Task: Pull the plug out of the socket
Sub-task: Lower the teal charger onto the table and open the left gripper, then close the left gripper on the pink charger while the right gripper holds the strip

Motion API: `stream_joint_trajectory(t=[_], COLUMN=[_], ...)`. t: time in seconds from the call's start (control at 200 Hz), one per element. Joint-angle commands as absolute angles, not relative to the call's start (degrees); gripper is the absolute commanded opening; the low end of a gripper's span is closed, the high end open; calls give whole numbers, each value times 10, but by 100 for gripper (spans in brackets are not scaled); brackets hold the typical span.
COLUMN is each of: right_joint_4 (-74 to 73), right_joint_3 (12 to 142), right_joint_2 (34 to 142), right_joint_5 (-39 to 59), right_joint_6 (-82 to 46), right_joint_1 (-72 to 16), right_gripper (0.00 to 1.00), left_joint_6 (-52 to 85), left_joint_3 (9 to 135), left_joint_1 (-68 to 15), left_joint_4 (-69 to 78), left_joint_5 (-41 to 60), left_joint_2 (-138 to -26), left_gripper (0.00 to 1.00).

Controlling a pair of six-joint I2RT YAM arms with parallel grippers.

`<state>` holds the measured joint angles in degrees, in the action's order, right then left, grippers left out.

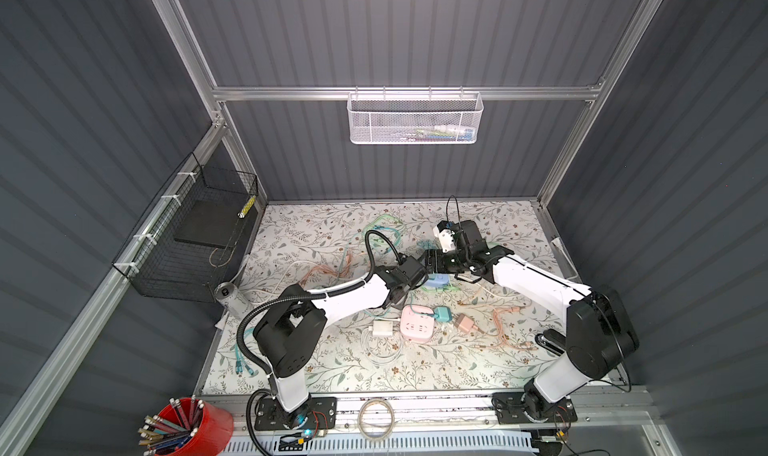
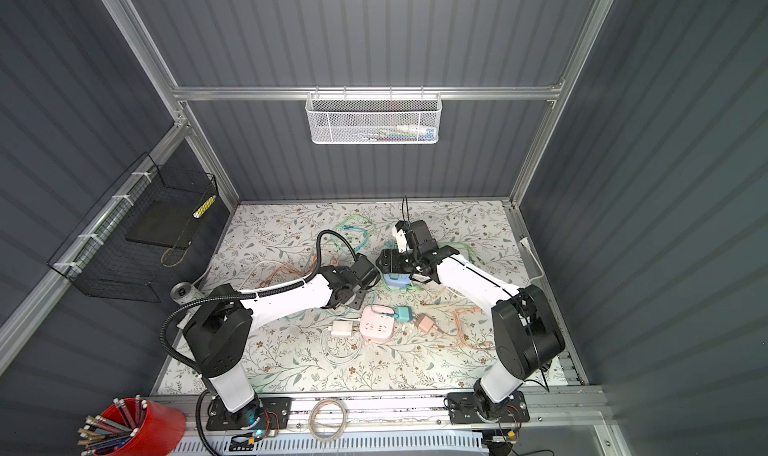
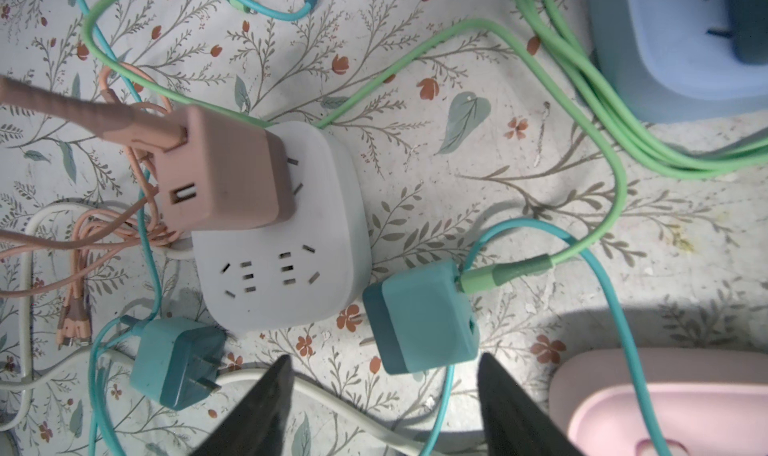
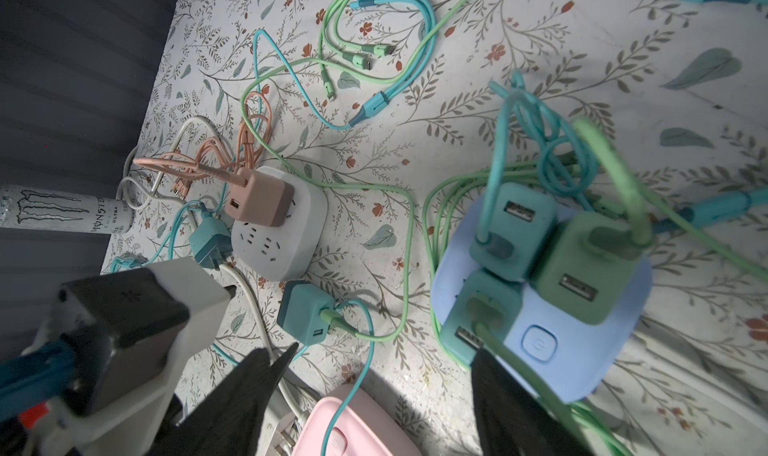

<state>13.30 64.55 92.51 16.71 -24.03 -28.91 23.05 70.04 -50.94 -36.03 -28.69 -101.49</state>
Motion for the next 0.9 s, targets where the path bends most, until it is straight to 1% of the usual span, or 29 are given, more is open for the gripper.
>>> stream_joint_trajectory(t=[0.0,0.115,0.38,0.69,0.896], right_joint_4=[123,118,95,85,80], right_joint_3=[634,634,637,665,693], right_joint_2=[914,916,921,944,979], right_joint_5=[182,184,182,171,186], right_joint_6=[-239,-238,-244,-242,-249], right_joint_1=[-288,-294,-315,-344,-359], right_gripper=[73,69,62,56,55], left_joint_6=[248,256,265,257,227], left_joint_3=[692,683,660,621,629], left_joint_1=[-512,-511,-485,-421,-393], left_joint_4=[-368,-366,-353,-303,-265], left_joint_5=[-303,-316,-315,-274,-251], left_joint_2=[-981,-966,-933,-902,-921], left_gripper=[79,86,95,97,96])
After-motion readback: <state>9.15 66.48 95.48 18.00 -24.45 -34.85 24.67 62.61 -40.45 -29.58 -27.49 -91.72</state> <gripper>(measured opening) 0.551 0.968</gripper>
